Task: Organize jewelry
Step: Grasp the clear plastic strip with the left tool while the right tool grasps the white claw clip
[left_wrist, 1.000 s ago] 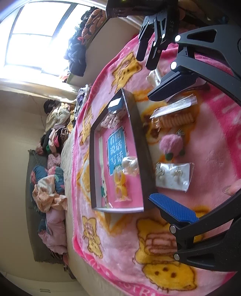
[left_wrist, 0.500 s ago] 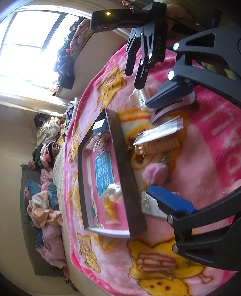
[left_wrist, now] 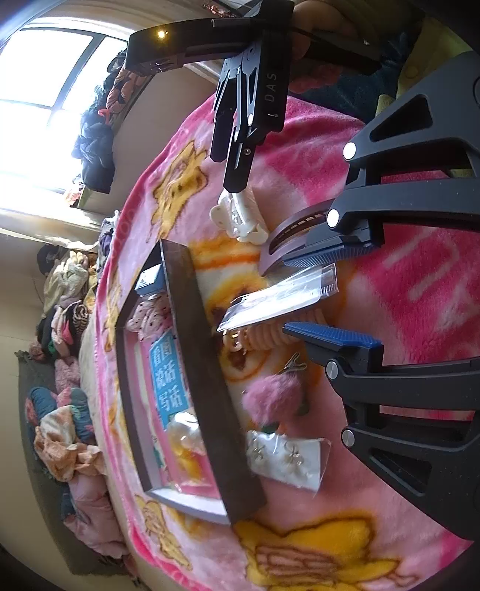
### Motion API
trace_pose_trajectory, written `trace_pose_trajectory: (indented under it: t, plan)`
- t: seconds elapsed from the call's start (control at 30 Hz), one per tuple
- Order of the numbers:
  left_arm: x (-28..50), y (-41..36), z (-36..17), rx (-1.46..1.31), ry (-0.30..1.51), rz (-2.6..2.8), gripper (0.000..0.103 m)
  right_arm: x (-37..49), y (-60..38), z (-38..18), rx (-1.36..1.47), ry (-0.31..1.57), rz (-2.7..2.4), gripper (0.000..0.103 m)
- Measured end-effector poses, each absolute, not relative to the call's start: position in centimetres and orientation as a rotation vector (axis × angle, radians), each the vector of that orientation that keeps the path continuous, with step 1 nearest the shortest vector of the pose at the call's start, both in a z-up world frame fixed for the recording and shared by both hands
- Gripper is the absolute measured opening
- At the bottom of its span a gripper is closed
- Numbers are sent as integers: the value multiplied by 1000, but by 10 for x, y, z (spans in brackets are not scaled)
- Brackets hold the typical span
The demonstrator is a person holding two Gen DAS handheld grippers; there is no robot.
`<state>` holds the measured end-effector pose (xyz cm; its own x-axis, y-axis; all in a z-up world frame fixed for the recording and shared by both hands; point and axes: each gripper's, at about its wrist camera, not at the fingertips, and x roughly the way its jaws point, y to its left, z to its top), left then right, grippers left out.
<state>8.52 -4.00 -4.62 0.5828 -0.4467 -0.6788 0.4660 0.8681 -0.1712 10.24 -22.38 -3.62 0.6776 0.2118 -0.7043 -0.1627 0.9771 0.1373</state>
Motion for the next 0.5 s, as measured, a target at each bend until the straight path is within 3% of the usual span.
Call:
trace_pose_trajectory:
  t: [0.5]
  plan:
    - [95, -51, -55, 31, 819, -538, 12, 114, -219, -51, 96, 839, 284, 79]
